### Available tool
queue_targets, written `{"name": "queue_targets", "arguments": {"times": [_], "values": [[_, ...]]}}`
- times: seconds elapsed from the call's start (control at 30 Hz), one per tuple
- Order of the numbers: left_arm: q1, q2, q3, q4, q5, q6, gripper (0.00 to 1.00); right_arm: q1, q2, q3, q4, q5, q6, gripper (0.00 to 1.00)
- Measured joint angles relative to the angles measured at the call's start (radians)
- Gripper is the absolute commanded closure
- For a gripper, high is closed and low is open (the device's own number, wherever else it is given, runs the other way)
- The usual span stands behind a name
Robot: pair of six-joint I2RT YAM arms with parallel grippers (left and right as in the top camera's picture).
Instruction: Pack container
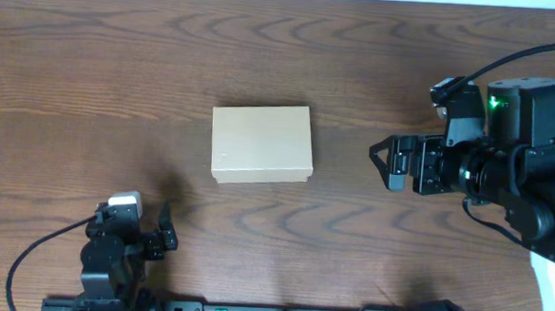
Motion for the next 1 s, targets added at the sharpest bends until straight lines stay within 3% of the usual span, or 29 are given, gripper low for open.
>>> {"name": "queue_targets", "arguments": {"times": [0.33,1.0], "values": [[-0.028,-0.001,-0.099,0.072,0.017,0.000,0.05,0.000,0.000,0.000,0.000,0.000,0.000,0.01],[-0.072,-0.001,-0.100,0.066,0.011,0.008,0.05,0.000,0.000,0.000,0.000,0.000,0.000,0.01]]}}
